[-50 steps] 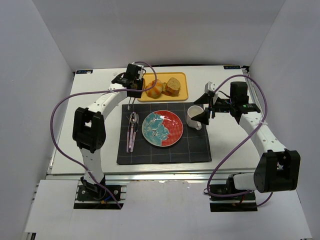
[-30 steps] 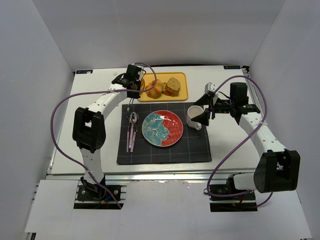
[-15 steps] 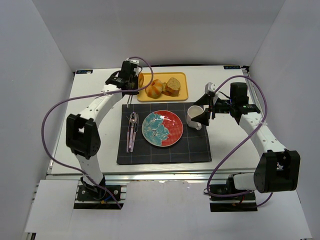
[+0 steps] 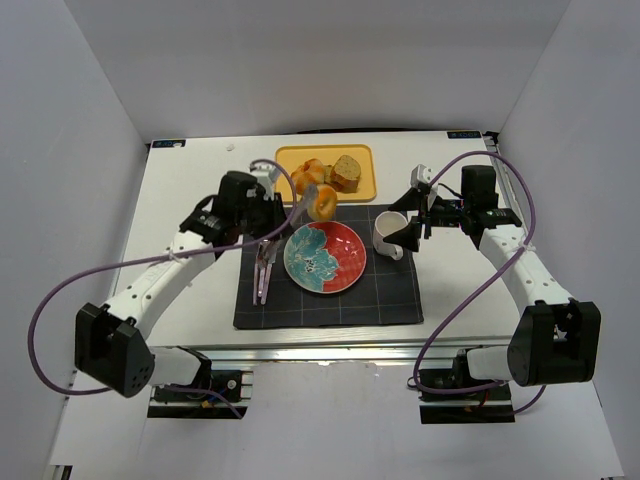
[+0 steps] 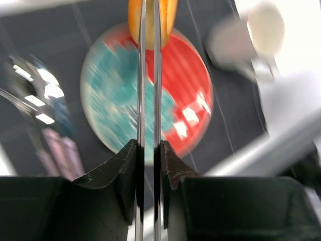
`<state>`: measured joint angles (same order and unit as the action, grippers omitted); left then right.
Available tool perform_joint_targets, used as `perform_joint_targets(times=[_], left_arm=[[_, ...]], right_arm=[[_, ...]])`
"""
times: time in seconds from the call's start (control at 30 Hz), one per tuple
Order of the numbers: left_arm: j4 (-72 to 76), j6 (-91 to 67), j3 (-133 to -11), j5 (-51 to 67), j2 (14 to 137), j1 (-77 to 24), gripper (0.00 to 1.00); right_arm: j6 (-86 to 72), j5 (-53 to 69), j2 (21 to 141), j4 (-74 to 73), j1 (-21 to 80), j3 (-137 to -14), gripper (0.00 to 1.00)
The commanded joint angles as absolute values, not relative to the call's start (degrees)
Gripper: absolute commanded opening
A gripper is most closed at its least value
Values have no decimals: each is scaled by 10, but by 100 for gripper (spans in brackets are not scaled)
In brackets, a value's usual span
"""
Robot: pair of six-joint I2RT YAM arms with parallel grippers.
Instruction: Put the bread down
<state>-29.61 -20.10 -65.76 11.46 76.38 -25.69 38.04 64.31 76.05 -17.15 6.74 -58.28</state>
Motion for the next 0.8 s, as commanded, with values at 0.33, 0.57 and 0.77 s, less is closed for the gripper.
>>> perform_joint_targets(times=[0.33,0.57,0.77], left_arm=[[-210,-263,-531,216,749,-295,22],[-265,-231,-552,155,741,-295,46],[-270,-225,-572,131,739,-295,51]], right_arm=[[391,654,741,-206,64,-608,89],[389,650,731,-207,64,-600,89],[388,650,733,-206,65,-599,89]])
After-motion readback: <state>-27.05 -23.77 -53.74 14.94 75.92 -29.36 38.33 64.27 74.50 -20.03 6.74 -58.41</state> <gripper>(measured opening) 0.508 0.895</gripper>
